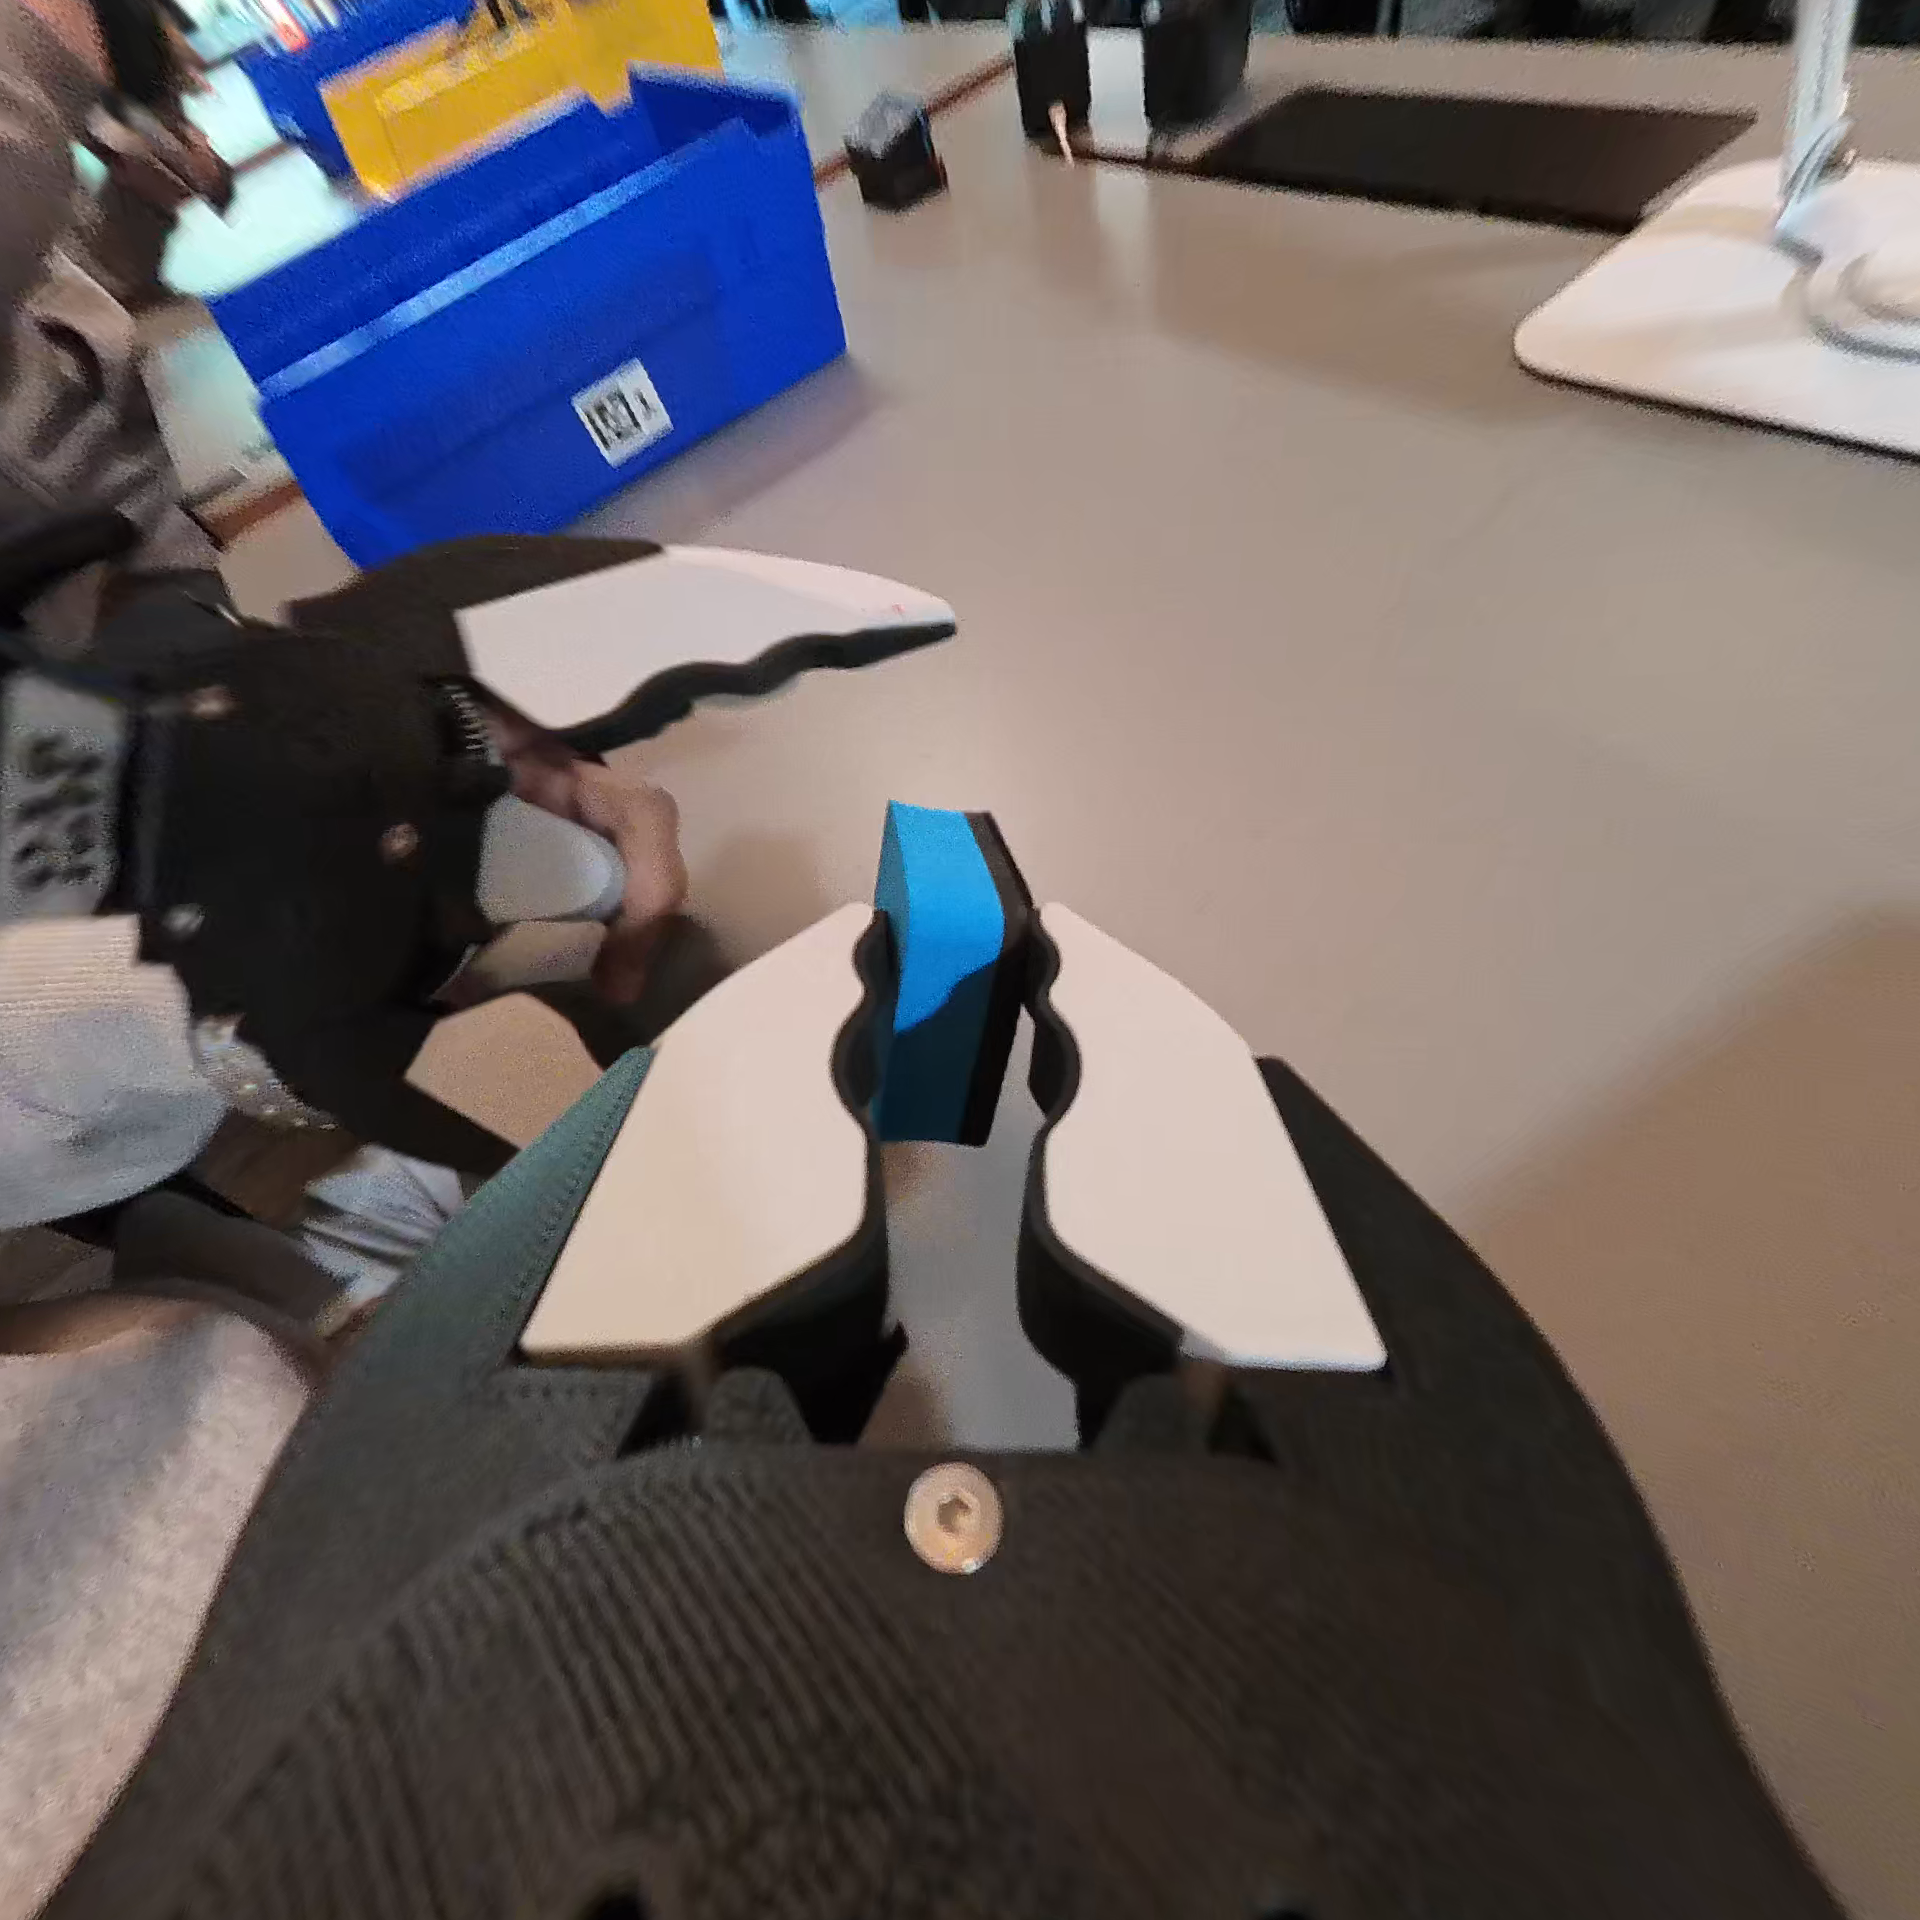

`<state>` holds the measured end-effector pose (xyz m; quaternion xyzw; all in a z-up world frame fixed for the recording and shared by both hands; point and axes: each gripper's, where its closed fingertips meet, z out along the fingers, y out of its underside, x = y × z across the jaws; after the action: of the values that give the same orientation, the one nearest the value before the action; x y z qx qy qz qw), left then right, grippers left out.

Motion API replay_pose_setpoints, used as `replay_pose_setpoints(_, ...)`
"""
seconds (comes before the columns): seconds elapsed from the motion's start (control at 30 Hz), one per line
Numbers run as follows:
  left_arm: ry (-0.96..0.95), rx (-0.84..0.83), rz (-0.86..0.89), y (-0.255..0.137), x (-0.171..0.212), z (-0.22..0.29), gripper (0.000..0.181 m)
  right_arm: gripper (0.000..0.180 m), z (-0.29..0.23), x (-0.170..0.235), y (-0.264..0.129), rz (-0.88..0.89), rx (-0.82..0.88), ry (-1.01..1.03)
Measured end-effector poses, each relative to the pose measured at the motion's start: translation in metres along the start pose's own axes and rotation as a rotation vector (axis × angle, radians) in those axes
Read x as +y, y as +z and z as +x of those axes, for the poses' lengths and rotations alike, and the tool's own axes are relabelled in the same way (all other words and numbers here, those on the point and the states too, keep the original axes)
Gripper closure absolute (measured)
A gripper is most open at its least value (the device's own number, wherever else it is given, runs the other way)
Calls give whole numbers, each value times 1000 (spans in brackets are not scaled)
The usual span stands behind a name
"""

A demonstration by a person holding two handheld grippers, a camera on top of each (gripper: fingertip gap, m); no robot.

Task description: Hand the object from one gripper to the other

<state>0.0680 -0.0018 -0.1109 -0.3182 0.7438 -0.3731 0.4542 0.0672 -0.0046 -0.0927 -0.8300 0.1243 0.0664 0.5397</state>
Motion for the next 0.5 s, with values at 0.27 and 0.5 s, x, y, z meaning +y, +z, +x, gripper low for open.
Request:
replay_pose_setpoints(0.27,-677,428,243,-22,-26,-5,87,155,-6,-34,-28,227,-224,155)
replay_pose_setpoints(0.5,-923,747,393,-43,-53,5,125,155,-22,-41,-31,261,-346,170)
